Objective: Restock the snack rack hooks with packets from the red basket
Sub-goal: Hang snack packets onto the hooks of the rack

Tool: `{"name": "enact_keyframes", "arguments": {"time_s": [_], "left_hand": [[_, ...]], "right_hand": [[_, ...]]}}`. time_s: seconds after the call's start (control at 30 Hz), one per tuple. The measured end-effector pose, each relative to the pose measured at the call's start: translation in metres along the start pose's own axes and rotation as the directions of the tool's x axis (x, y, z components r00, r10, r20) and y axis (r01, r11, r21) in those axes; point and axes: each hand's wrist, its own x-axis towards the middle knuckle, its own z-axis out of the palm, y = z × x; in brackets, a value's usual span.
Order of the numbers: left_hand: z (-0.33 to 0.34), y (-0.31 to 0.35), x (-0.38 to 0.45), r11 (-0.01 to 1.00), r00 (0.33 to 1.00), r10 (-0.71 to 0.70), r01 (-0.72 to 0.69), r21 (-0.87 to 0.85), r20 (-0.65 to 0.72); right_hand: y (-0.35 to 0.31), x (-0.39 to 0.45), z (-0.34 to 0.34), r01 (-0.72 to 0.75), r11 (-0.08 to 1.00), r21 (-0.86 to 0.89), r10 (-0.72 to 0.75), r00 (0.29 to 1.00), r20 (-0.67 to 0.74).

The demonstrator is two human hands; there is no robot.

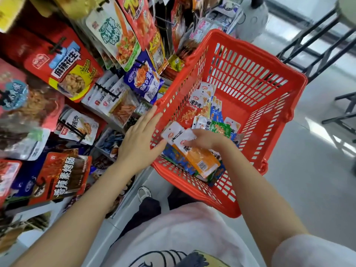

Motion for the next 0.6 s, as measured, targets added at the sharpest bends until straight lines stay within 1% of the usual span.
{"name": "enact_keyframes", "arguments": {"time_s": [0.03, 0.07, 0.13, 0.17, 0.2, 0.23, 0.27, 0.3, 0.33, 0.37, 0.4, 0.43, 0.47, 0.5, 0.53, 0.57, 0.6], "left_hand": [[-0.004, 0.001, 0.002, 0.998, 1.0, -0.004, 0.002, -0.067, -0.025], [-0.009, 0.004, 0.004, 0.992, 0.997, -0.022, 0.013, -0.129, -0.073], [-0.017, 0.017, 0.009, 0.972, 0.975, -0.086, 0.037, -0.234, -0.203], [-0.02, 0.026, 0.01, 0.95, 0.96, -0.121, 0.039, -0.31, -0.251], [-0.024, 0.037, 0.013, 0.894, 0.952, -0.169, 0.04, -0.446, -0.254], [-0.028, 0.049, 0.016, 0.774, 0.956, -0.229, 0.066, -0.629, -0.182], [-0.033, 0.062, 0.019, 0.574, 0.965, -0.258, 0.108, -0.811, -0.054], [-0.036, 0.073, 0.021, 0.336, 0.965, -0.246, 0.173, -0.926, 0.091], [-0.042, 0.083, 0.024, 0.126, 0.952, -0.228, 0.235, -0.964, 0.202], [-0.048, 0.09, 0.024, -0.026, 0.935, -0.209, 0.288, -0.957, 0.287], [-0.055, 0.094, 0.022, -0.126, 0.924, -0.193, 0.31, -0.942, 0.33], [-0.063, 0.096, 0.02, -0.188, 0.926, -0.18, 0.299, -0.936, 0.332], [-0.072, 0.096, 0.016, -0.228, 0.935, -0.169, 0.271, -0.935, 0.312], [-0.081, 0.093, 0.011, -0.233, 0.945, -0.168, 0.239, -0.942, 0.282], [-0.09, 0.088, 0.005, -0.206, 0.953, -0.176, 0.208, -0.956, 0.245], [-0.1, 0.084, -0.003, -0.145, 0.955, -0.202, 0.19, -0.971, 0.217], [-0.109, 0.08, -0.01, -0.065, 0.954, -0.231, 0.181, -0.981, 0.191]], "right_hand": [[0.0, -0.012, -0.009, 0.022, 0.997, 0.075, -0.018, 0.998, -0.054], [0.001, -0.025, -0.017, 0.068, 0.98, 0.188, -0.051, 0.994, -0.095], [-0.003, -0.051, -0.026, 0.192, 0.889, 0.417, -0.133, 0.977, -0.165], [-0.01, -0.064, -0.028, 0.254, 0.83, 0.497, -0.175, 0.964, -0.2], [-0.018, -0.075, -0.028, 0.301, 0.774, 0.557, -0.202, 0.951, -0.234], [-0.029, -0.087, -0.026, 0.357, 0.711, 0.606, -0.244, 0.933, -0.263], [-0.039, -0.094, -0.024, 0.409, 0.665, 0.625, -0.291, 0.913, -0.287], [-0.049, -0.1, -0.018, 0.457, 0.621, 0.637, -0.34, 0.889, -0.306], [-0.063, -0.105, -0.015, 0.498, 0.611, 0.615, -0.368, 0.867, -0.336], [-0.076, -0.11, -0.01, 0.526, 0.611, 0.591, -0.366, 0.85, -0.379], [-0.088, -0.112, -0.007, 0.563, 0.624, 0.542, -0.356, 0.822, -0.444], [-0.099, -0.113, -0.006, 0.614, 0.649, 0.45, -0.359, 0.768, -0.531], [-0.109, -0.114, -0.006, 0.656, 0.685, 0.317, -0.375, 0.69, -0.619], [-0.118, -0.114, -0.009, 0.676, 0.714, 0.185, -0.399, 0.609, -0.685], [-0.125, -0.113, -0.011, 0.686, 0.719, 0.111, -0.419, 0.556, -0.718], [-0.132, -0.113, -0.015, 0.697, 0.712, 0.085, -0.429, 0.528, -0.733], [-0.14, -0.114, -0.018, 0.715, 0.692, 0.103, -0.433, 0.524, -0.733]]}}
